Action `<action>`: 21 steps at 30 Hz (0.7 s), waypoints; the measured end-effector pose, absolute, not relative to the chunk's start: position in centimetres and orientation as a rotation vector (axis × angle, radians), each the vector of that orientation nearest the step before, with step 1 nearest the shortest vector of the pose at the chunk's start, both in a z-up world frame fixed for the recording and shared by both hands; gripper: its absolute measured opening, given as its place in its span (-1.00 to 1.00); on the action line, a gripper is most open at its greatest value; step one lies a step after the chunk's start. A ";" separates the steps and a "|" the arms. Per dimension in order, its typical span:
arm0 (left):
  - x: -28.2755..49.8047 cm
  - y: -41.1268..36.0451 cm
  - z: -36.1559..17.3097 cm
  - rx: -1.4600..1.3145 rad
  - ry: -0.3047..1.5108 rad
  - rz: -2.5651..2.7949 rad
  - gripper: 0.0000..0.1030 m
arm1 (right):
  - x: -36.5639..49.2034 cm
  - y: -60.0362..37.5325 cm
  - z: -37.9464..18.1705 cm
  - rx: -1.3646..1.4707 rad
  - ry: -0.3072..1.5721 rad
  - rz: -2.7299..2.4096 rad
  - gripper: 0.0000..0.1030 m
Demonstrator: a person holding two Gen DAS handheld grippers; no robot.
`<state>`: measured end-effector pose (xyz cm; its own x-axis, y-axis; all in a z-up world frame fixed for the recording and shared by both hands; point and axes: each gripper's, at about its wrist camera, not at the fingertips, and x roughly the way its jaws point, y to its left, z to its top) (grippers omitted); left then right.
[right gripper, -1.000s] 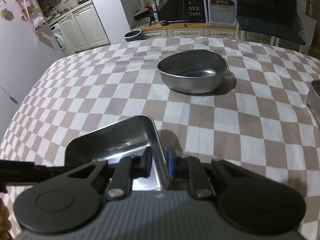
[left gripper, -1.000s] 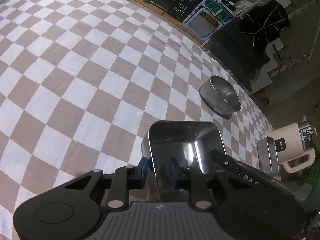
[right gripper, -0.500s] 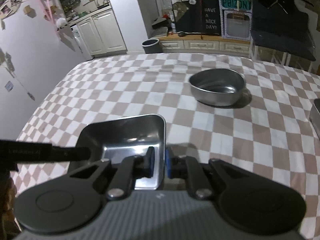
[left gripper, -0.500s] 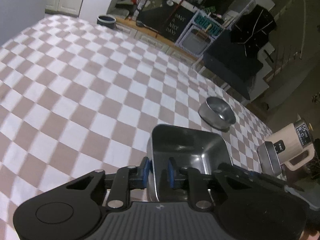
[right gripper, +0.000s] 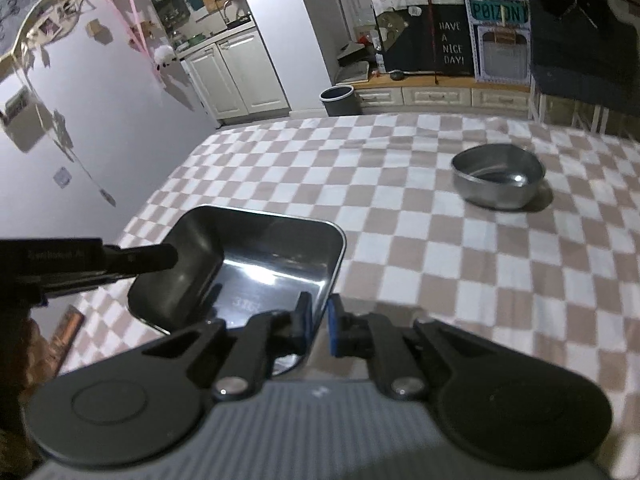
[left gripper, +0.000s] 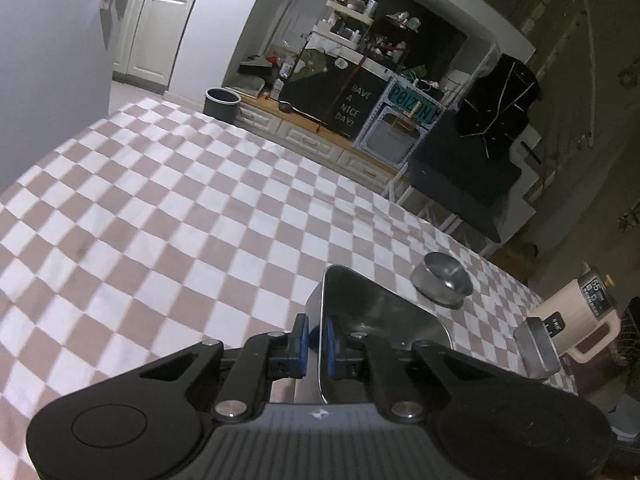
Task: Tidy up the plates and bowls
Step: 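Close the left gripper on the steel pan rim while the right gripper grips it too, then lift the square steel pan off the tablecloth with both grippers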
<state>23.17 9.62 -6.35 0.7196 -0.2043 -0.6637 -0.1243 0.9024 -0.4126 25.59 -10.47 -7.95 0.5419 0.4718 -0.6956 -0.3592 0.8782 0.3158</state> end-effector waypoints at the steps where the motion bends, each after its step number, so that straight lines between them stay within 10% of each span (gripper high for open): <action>1: 23.0 10.0 -6.4 -0.453 0.775 -0.039 -0.82 | 25.3 -10.5 -7.9 0.145 0.872 0.499 -0.80; 21: 23.3 15.8 -11.0 -0.450 0.906 0.123 -0.82 | 24.2 -2.4 -11.4 0.074 1.024 0.544 -0.73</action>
